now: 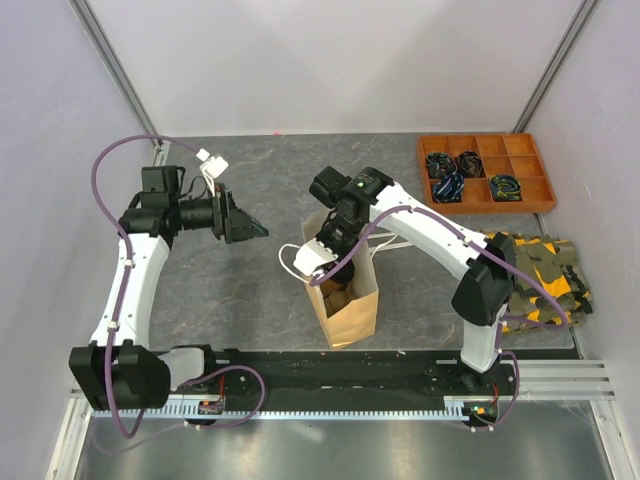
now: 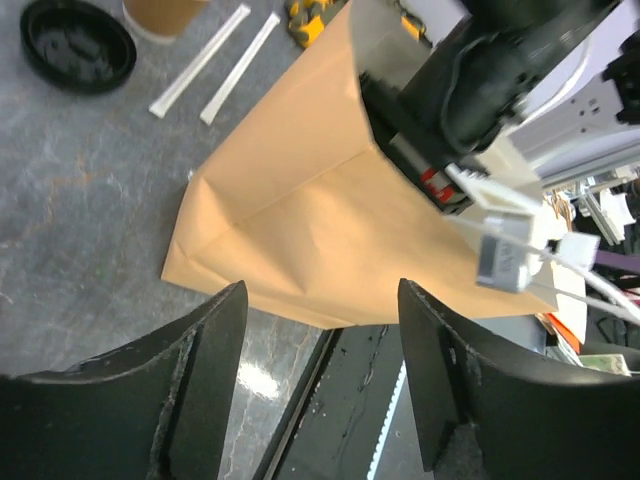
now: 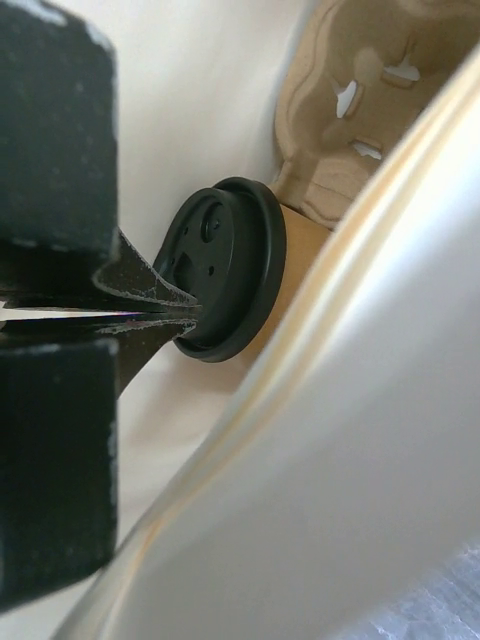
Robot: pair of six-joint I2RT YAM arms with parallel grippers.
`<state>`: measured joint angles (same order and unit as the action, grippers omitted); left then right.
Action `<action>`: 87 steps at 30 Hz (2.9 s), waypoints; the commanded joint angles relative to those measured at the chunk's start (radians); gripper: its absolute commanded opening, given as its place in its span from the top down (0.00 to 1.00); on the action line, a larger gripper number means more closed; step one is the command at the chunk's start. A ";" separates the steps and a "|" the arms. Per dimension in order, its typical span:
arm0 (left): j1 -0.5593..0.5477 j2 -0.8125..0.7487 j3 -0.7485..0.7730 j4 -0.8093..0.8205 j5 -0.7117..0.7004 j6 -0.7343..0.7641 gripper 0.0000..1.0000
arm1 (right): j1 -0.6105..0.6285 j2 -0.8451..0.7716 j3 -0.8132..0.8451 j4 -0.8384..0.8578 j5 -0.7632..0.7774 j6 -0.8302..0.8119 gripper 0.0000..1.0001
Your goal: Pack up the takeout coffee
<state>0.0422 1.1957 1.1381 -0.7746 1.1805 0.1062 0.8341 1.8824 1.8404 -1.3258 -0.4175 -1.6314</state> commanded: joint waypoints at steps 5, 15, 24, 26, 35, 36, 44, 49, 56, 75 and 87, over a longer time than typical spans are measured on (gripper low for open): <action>-0.212 0.008 0.196 0.066 -0.143 -0.115 0.29 | 0.007 -0.031 -0.001 -0.096 -0.001 0.004 0.98; -0.321 0.096 0.255 0.018 -0.266 -0.165 0.29 | 0.007 -0.081 -0.044 -0.013 -0.003 0.067 0.96; -0.332 0.059 0.245 -0.020 -0.180 -0.112 0.29 | 0.007 -0.086 -0.064 0.008 0.008 0.077 0.95; -0.332 0.065 0.255 -0.015 -0.186 -0.128 0.29 | 0.007 -0.085 -0.066 0.011 0.006 0.067 0.95; -0.338 0.150 0.333 -0.015 -0.197 -0.188 0.32 | 0.007 -0.078 -0.061 0.025 0.019 0.071 0.96; -0.343 0.150 0.333 -0.015 -0.191 -0.185 0.32 | 0.007 -0.078 -0.058 0.027 0.019 0.073 0.96; -0.361 0.134 0.324 -0.104 -0.108 -0.060 0.32 | 0.007 -0.066 -0.050 0.030 0.034 0.087 0.96; -0.361 0.125 0.307 -0.170 -0.096 0.006 0.33 | 0.008 -0.066 -0.050 0.030 0.037 0.090 0.96; -0.360 0.150 0.305 -0.268 -0.107 0.114 0.46 | 0.007 -0.066 -0.049 0.031 0.039 0.093 0.96; -0.338 0.160 0.305 -0.339 -0.165 0.233 0.97 | 0.003 -0.083 -0.063 0.030 0.014 0.065 0.97; -0.246 0.228 0.564 -0.345 0.083 0.072 0.48 | 0.003 -0.075 -0.058 0.028 0.019 0.053 0.97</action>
<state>-0.2031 1.4155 1.5940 -1.1225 1.1362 0.2501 0.8360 1.8370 1.7748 -1.2949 -0.3866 -1.5551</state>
